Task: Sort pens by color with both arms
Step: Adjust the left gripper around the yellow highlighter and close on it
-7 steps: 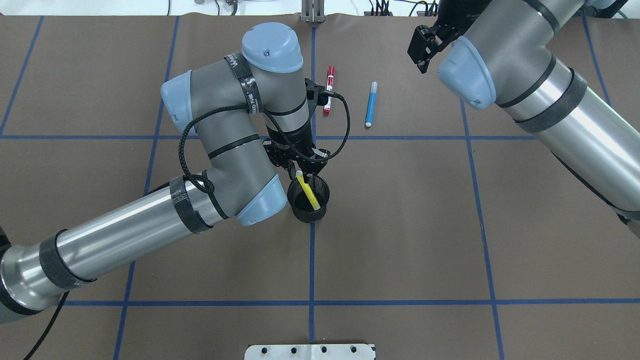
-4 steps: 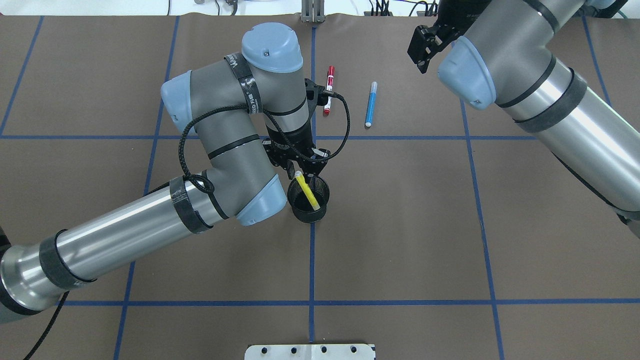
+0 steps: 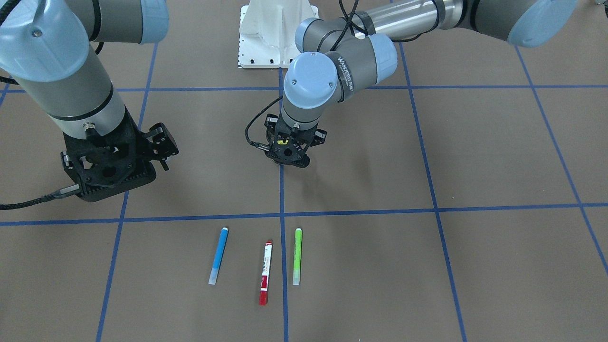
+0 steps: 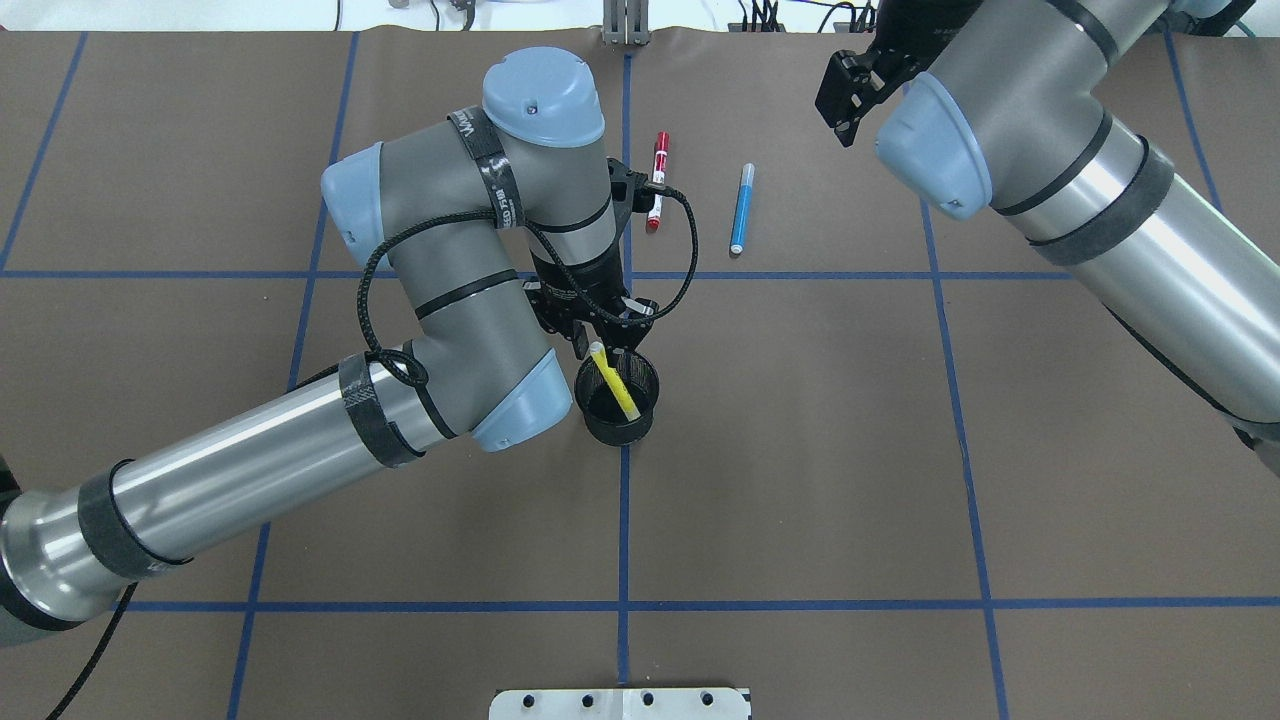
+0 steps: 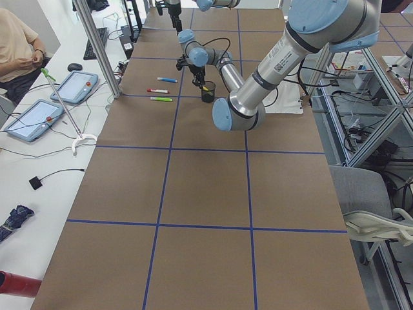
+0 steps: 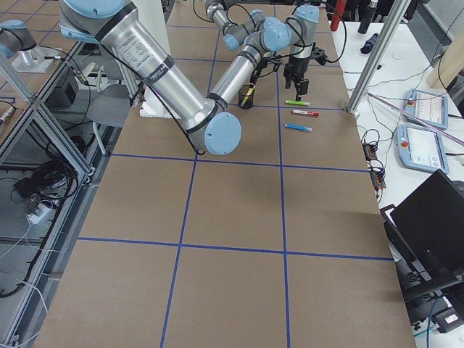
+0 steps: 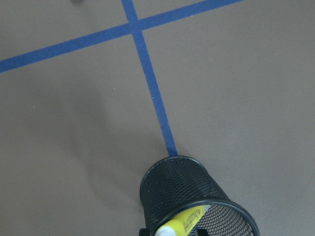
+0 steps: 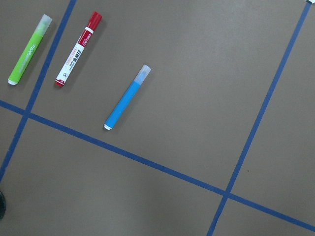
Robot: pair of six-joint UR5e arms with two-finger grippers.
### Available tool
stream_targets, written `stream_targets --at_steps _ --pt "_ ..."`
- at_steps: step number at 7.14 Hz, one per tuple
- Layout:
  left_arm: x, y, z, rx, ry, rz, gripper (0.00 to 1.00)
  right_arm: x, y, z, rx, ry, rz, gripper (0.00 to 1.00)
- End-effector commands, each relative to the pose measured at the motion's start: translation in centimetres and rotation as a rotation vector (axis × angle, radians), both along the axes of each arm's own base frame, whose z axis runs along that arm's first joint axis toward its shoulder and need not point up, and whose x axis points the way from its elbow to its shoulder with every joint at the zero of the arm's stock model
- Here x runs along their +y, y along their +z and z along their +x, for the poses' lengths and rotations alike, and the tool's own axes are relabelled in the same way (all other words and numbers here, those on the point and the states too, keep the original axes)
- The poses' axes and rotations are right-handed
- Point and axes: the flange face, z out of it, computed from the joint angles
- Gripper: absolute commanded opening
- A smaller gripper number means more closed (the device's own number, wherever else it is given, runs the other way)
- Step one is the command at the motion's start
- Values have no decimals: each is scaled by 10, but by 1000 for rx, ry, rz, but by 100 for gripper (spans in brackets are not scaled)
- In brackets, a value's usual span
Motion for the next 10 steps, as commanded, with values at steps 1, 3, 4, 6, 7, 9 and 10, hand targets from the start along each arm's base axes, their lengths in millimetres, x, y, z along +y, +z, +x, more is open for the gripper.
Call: stream_targets --at_steps 1,3,4,6,7,9,10 --pt "0 1 1 -2 1 -1 41 0 1 0 1 0 -1 100" --pt "0 1 1 -2 1 -1 38 0 1 -1 1 -1 -1 100" --pt "0 1 1 -2 0 -2 35 0 1 0 1 0 -1 100" --pt "1 -3 0 4 0 0 32 0 0 0 0 0 0 100" --pt "2 -4 -1 7 0 2 30 0 0 0 0 0 0 100" --pt "3 -11 -5 30 -9 14 26 0 0 0 0 0 0 100" --pt "7 -19 -10 40 -24 6 23 0 -1 0 -1 0 1 100"
